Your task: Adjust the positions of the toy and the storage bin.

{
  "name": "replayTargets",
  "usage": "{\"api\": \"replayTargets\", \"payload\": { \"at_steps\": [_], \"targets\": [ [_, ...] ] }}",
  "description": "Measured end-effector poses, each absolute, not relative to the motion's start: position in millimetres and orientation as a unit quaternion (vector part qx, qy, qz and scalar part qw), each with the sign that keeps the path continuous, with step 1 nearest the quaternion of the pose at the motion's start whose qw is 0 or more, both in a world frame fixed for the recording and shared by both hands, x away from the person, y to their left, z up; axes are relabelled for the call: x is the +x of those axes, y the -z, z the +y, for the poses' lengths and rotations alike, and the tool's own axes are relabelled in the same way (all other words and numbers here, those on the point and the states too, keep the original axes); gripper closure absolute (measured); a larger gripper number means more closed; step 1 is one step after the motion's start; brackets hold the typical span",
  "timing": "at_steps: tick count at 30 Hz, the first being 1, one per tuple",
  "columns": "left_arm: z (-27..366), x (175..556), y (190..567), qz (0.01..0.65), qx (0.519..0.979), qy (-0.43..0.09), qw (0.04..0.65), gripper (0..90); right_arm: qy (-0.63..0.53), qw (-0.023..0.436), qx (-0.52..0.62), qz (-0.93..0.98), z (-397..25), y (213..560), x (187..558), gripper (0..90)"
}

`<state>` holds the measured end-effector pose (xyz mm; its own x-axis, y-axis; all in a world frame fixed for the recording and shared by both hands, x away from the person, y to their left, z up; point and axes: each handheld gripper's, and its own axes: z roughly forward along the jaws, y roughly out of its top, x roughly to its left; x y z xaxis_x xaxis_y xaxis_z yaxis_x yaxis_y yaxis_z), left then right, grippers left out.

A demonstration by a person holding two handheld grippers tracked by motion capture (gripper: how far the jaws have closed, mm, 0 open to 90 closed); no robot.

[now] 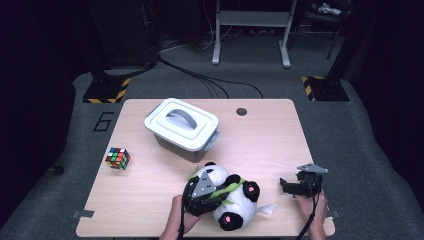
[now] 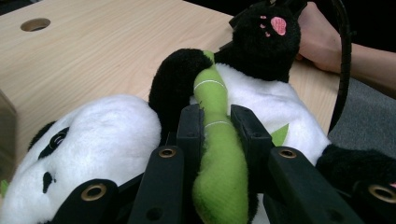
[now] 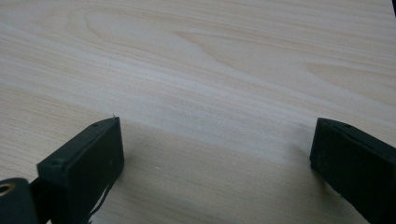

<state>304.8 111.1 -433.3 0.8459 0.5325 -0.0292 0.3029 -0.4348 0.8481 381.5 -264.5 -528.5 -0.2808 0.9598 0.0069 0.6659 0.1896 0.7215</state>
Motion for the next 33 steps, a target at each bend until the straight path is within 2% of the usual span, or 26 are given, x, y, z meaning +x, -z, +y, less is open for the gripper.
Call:
{"api": "replayTargets", "payload": {
  "at_steps": [15, 33],
  "targets": [
    [141, 296, 425, 0.252, 0.839, -0.140, 0.462, 74.7, -0.316, 0.233, 0.553, 0.735, -264, 529, 381, 2.1],
    [202, 300, 417, 0.276, 0.838, -0.158, 0.444, 74.6, -0.316, 0.233, 0.553, 0.735, -264, 528, 381, 2.1]
  ]
}}
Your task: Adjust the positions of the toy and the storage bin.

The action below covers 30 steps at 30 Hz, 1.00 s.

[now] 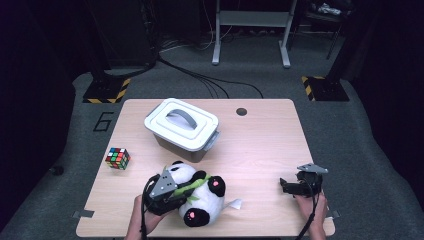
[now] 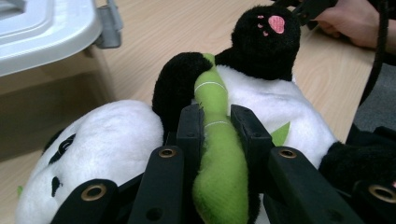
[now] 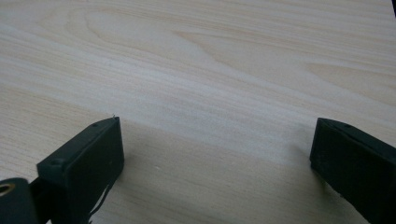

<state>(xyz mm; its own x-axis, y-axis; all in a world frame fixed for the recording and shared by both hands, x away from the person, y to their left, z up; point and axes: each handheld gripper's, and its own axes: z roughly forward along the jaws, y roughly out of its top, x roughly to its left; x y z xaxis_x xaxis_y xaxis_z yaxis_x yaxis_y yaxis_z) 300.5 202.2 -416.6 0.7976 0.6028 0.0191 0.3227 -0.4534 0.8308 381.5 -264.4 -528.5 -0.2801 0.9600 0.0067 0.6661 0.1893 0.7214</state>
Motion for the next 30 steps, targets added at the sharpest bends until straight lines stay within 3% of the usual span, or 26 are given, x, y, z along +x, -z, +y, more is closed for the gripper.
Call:
{"api": "replayTargets", "payload": {
  "at_steps": [16, 30],
  "targets": [
    [263, 314, 412, 0.307, 0.825, -0.161, 0.446, 74.5, -0.316, 0.233, 0.553, 0.735, -264, 529, 382, 2.2],
    [295, 346, 419, 0.277, 0.844, -0.145, 0.436, 74.3, -0.316, 0.233, 0.553, 0.735, -264, 528, 382, 2.2]
  ]
}}
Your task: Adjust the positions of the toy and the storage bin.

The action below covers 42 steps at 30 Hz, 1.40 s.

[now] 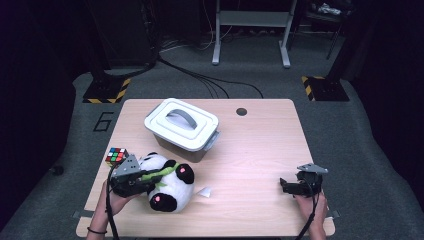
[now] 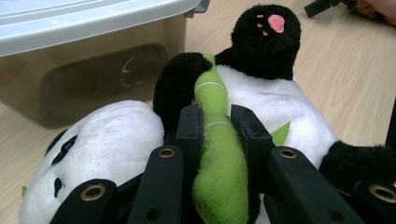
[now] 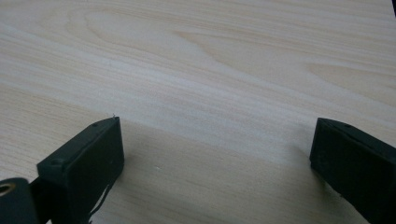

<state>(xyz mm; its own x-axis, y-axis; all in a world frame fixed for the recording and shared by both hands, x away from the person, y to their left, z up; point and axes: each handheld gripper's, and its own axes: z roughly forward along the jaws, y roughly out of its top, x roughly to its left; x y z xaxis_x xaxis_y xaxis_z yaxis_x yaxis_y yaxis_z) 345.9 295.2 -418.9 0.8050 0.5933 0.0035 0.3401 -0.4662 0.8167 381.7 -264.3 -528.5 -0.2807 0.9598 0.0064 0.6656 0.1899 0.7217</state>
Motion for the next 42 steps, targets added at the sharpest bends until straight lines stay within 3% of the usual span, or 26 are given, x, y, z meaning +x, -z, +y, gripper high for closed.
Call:
{"api": "replayTargets", "payload": {
  "at_steps": [16, 18, 20, 21, 24, 28, 37, 42],
  "targets": [
    [316, 353, 440, 0.322, 0.826, -0.134, 0.442, 70.3, -0.316, 0.233, 0.553, 0.735, -264, 528, 382, 2.2],
    [317, 353, 439, 0.319, 0.830, -0.133, 0.438, 65.7, -0.316, 0.233, 0.553, 0.735, -264, 528, 382, 2.2],
    [318, 351, 437, 0.328, 0.825, -0.129, 0.441, 52.2, -0.316, 0.233, 0.553, 0.735, -264, 528, 382, 2.2],
    [317, 348, 435, 0.331, 0.824, -0.132, 0.440, 52.2, -0.316, 0.233, 0.553, 0.735, -264, 528, 382, 2.2],
    [316, 339, 426, 0.344, 0.818, -0.152, 0.435, 30.8, -0.316, 0.233, 0.552, 0.735, -264, 528, 382, 2.3],
    [320, 328, 418, 0.361, 0.810, -0.176, 0.428, 17.7, -0.316, 0.233, 0.552, 0.735, -264, 529, 382, 2.2],
    [347, 307, 422, 0.416, 0.781, -0.203, 0.420, 8.0, -0.316, 0.230, 0.555, 0.734, -264, 528, 382, 2.3],
    [376, 298, 441, 0.485, 0.758, -0.228, 0.373, 3.2, -0.315, 0.230, 0.555, 0.734, -263, 528, 382, 2.2]
  ]
}}
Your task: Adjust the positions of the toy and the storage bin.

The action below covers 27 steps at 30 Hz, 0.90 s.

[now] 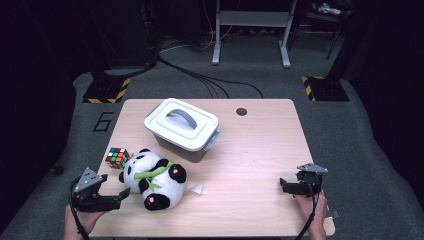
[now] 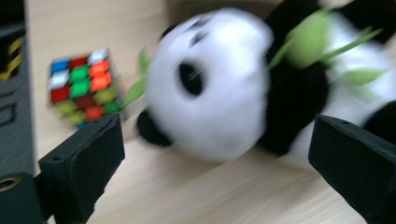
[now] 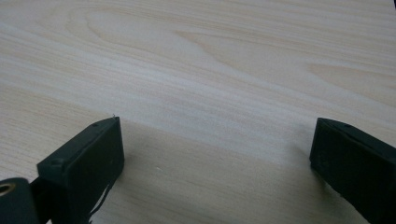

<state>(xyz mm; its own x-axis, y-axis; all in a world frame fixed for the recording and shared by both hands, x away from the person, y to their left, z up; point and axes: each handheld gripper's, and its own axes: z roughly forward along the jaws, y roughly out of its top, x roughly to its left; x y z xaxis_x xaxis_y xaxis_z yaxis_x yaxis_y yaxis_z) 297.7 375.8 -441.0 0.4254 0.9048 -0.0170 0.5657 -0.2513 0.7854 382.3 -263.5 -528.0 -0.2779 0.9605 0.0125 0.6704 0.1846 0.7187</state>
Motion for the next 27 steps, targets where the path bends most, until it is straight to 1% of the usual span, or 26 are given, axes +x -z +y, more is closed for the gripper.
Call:
{"api": "replayTargets", "payload": {
  "at_steps": [1, 2, 4, 5, 6, 7, 8, 12, 15, 16, 23, 27],
  "targets": [
    [376, 298, 441, 0.485, 0.758, -0.228, 0.373, 2.3, -0.315, 0.230, 0.555, 0.735, -263, 528, 382, 2.2],
    [380, 300, 456, 0.505, 0.757, -0.224, 0.349, 0.9, -0.315, 0.230, 0.555, 0.735, -263, 528, 382, 2.2],
    [381, 305, 476, 0.518, 0.760, -0.216, 0.328, 0.1, -0.315, 0.230, 0.555, 0.735, -263, 528, 382, 2.2],
    [381, 305, 476, 0.518, 0.760, -0.216, 0.328, 0.0, -0.315, 0.230, 0.555, 0.735, -263, 528, 382, 2.2],
    [381, 310, 489, 0.525, 0.764, -0.207, 0.312, 0.0, -0.315, 0.230, 0.555, 0.735, -263, 528, 382, 2.2],
    [381, 310, 489, 0.525, 0.764, -0.207, 0.312, 0.0, -0.315, 0.230, 0.555, 0.735, -263, 528, 382, 2.2],
    [380, 312, 497, 0.530, 0.760, -0.215, 0.310, 0.0, -0.315, 0.230, 0.554, 0.735, -263, 528, 383, 2.2],
    [383, 318, 514, 0.550, 0.747, -0.214, 0.307, 0.0, -0.315, 0.230, 0.554, 0.736, -263, 528, 383, 2.1],
    [384, 323, 524, 0.556, 0.745, -0.219, 0.296, 0.0, -0.313, 0.230, 0.552, 0.737, -264, 528, 383, 2.0],
    [383, 325, 527, 0.555, 0.748, -0.219, 0.292, 0.0, -0.313, 0.230, 0.552, 0.738, -264, 528, 383, 2.0],
    [384, 325, 533, 0.549, 0.736, -0.232, 0.320, 0.0, -0.310, 0.226, 0.555, 0.738, -262, 527, 384, 0.7],
    [384, 325, 533, 0.547, 0.738, -0.233, 0.320, 0.0, -0.302, 0.217, 0.552, 0.747, -262, 525, 385, 0.3]
  ]
}}
